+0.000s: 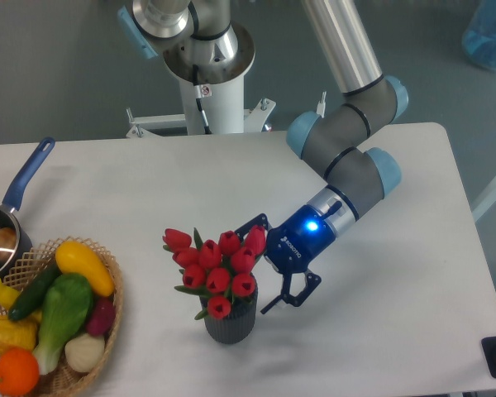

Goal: Insert the flowers into the vase

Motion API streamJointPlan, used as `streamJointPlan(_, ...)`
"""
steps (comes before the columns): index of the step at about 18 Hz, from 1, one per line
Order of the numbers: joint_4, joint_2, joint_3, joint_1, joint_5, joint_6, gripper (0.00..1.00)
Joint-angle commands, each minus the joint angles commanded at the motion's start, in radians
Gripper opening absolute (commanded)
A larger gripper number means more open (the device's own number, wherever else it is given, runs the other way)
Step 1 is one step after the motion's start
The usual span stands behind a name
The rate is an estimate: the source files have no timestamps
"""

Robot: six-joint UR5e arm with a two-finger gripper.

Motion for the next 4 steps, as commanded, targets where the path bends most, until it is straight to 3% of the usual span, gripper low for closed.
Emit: streamJointPlan(4, -0.005, 0.035, -0.009, 0.046, 0.06, -0.009, 1.0)
